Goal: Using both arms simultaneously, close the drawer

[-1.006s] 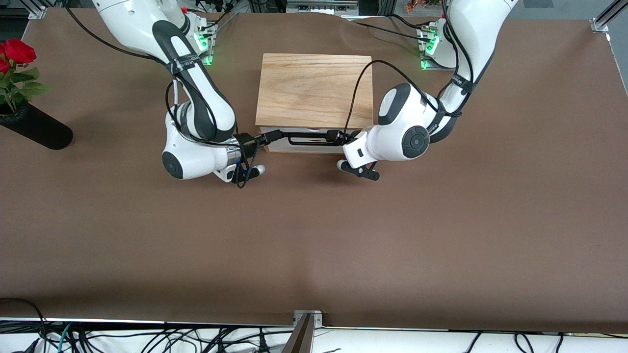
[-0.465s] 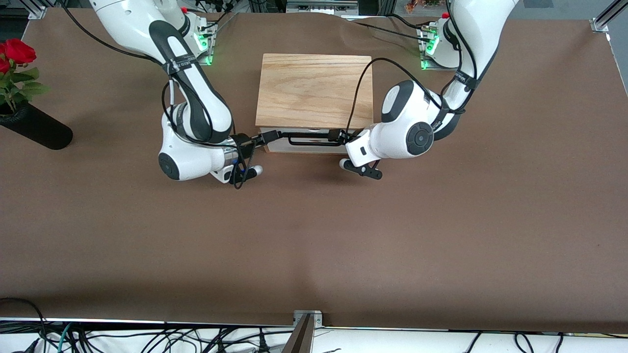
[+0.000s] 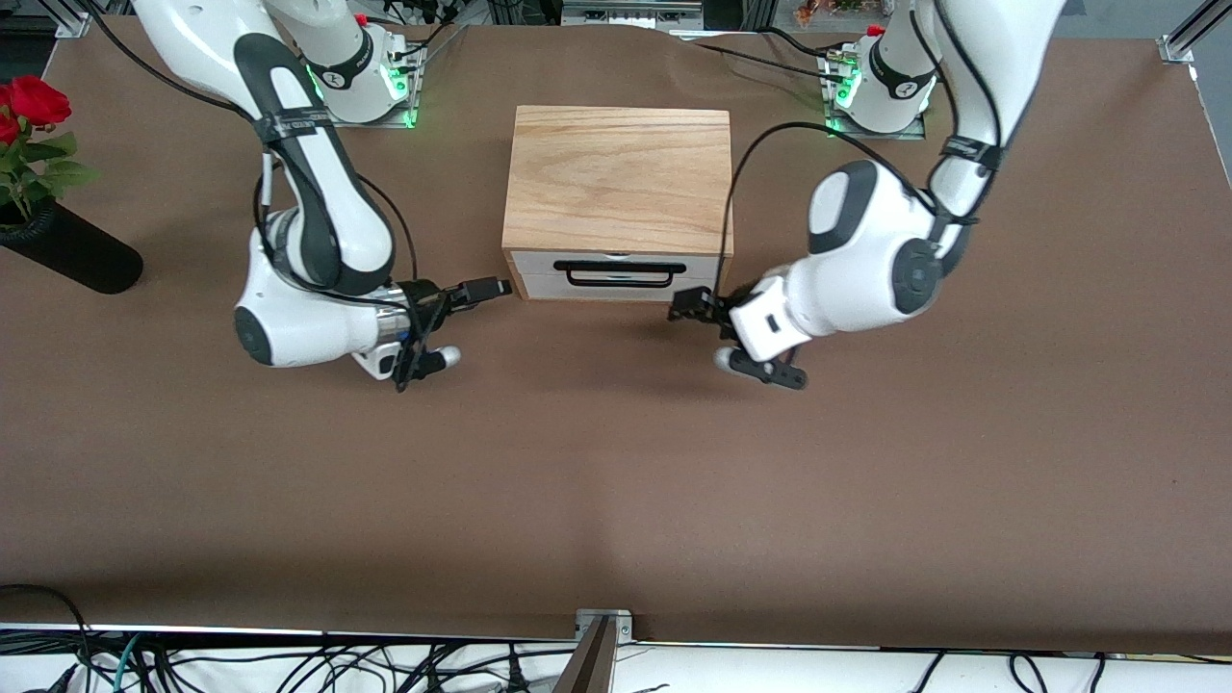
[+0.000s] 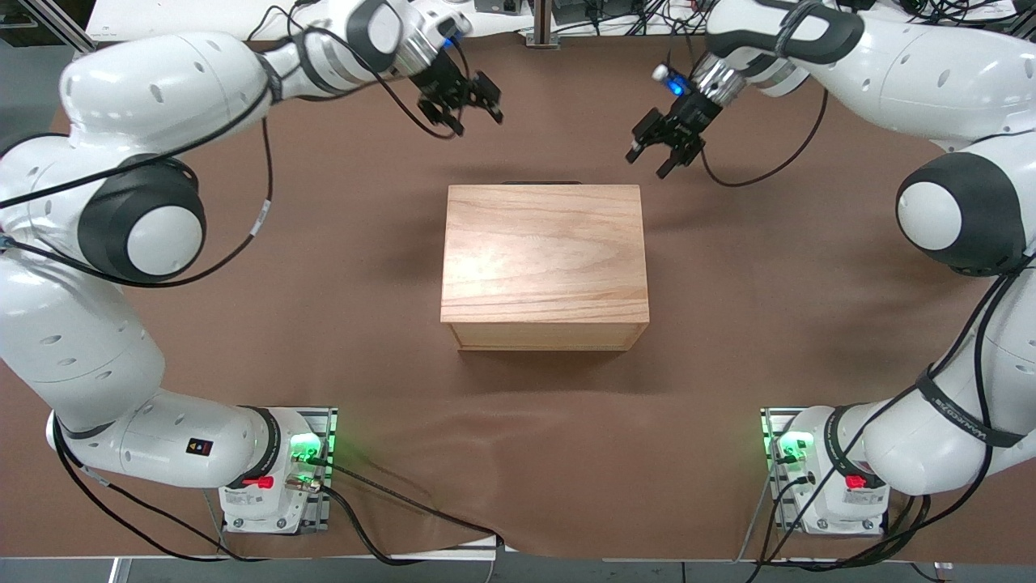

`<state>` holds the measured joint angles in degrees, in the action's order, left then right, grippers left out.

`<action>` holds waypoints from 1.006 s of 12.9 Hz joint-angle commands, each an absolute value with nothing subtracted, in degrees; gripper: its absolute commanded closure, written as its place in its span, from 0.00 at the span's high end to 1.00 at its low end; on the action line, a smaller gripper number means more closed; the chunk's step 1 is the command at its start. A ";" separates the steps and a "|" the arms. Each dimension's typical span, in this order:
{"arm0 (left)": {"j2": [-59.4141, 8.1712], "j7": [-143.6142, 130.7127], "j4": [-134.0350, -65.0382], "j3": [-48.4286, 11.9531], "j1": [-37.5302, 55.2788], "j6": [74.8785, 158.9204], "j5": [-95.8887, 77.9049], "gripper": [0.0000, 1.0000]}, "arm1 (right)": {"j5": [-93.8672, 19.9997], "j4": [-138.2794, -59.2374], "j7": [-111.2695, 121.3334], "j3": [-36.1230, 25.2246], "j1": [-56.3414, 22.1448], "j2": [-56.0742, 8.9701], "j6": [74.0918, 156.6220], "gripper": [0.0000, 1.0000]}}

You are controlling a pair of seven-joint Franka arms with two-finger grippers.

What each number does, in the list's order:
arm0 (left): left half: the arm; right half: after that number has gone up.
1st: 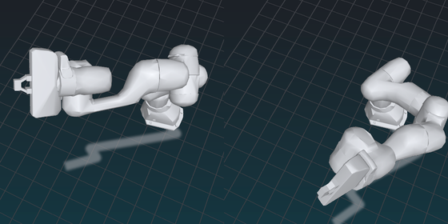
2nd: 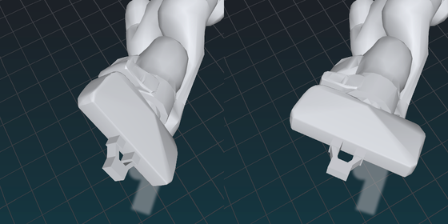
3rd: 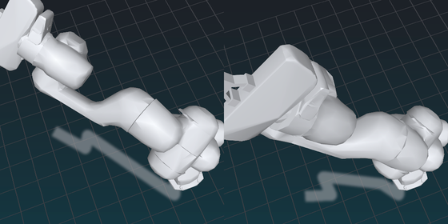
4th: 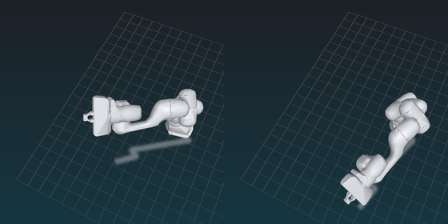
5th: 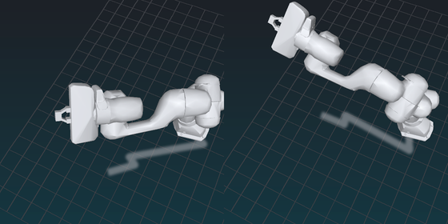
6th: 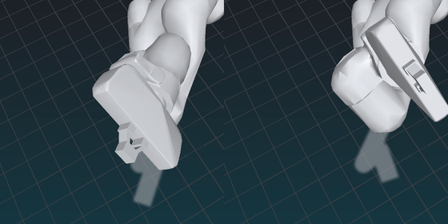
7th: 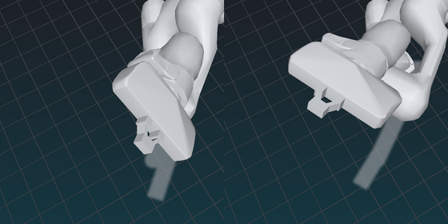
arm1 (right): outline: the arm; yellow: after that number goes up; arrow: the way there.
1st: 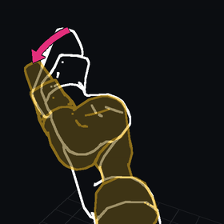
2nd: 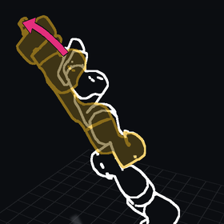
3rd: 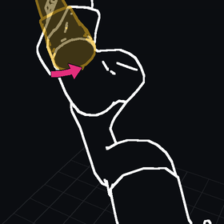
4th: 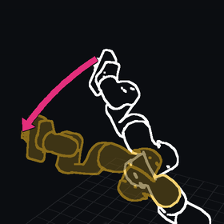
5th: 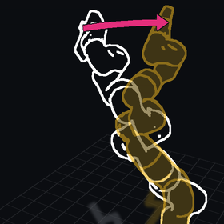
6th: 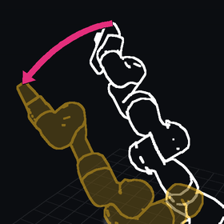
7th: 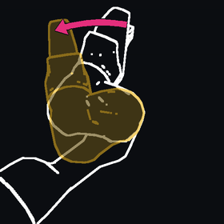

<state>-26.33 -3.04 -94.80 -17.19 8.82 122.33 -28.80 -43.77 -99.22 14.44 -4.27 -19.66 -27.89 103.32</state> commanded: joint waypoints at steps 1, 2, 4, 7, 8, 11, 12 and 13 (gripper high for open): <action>-25.93 -2.37 -92.73 -17.66 3.89 121.47 -22.71 1.00 | -39.40 -98.53 14.59 -7.63 -19.51 -23.75 100.55 1.00; -25.67 -2.46 -92.64 -17.67 2.65 120.94 -20.33 1.00 | -34.59 -98.26 14.68 -8.78 -19.51 -21.64 99.94 1.00; -23.74 -2.72 -92.55 -16.79 1.42 117.79 -14.97 1.00 | -24.04 -98.26 15.03 -11.24 -19.51 -16.46 98.62 1.00; -18.57 -2.72 -92.37 -16.61 -2.28 110.94 -3.20 1.00 | -15.22 -97.65 17.40 -14.57 -19.42 -9.69 98.70 1.00; -16.63 -2.29 -92.20 -16.35 -3.42 108.05 -1.95 1.00 | -13.29 -96.69 17.58 -15.46 -19.16 -8.10 98.61 1.00; -9.08 -2.29 -93.16 -9.96 -3.08 102.74 -1.58 1.00 | -10.03 -95.98 16.96 -16.08 -17.67 -1.95 96.69 1.00; -7.31 -2.37 -93.51 -8.89 -2.99 102.40 -1.67 1.00 | -8.19 -95.72 16.88 -16.08 -17.32 -1.15 94.94 1.00; -5.29 -2.55 -93.60 -8.70 -2.99 102.04 -1.58 1.00 | -5.39 -95.02 16.35 -16.00 -17.31 -0.45 93.53 1.00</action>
